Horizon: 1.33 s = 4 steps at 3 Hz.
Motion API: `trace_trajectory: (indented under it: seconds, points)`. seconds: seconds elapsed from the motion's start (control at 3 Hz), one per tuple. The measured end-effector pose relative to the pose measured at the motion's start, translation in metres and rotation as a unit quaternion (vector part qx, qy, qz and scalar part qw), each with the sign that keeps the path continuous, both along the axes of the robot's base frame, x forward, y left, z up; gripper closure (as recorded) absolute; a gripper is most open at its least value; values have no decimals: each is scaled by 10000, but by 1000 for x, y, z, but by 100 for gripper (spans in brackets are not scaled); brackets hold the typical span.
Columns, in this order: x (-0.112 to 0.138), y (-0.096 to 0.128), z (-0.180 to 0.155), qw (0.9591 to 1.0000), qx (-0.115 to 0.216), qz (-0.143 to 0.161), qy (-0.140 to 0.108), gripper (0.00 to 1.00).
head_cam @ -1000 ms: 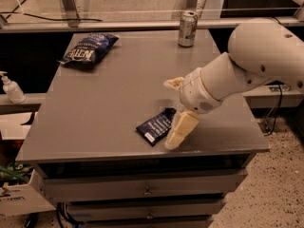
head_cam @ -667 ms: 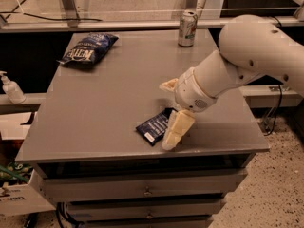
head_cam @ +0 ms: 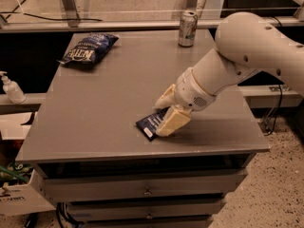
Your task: Pick rxbar blueberry
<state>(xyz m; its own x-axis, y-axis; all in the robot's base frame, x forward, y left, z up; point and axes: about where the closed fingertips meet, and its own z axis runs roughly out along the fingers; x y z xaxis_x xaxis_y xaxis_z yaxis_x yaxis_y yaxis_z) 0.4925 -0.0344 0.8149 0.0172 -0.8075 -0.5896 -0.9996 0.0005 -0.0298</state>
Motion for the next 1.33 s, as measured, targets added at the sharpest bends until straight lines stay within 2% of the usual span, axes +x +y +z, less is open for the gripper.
trace_trajectory:
  seconds: [0.67, 1.0, 1.33]
  points:
    - [-1, -19, 7, 9997, 30, -251, 35, 87]
    - [0, -26, 21, 9993, 90, -359, -84, 100]
    - [3, -33, 35, 9987, 138, -452, -204, 100]
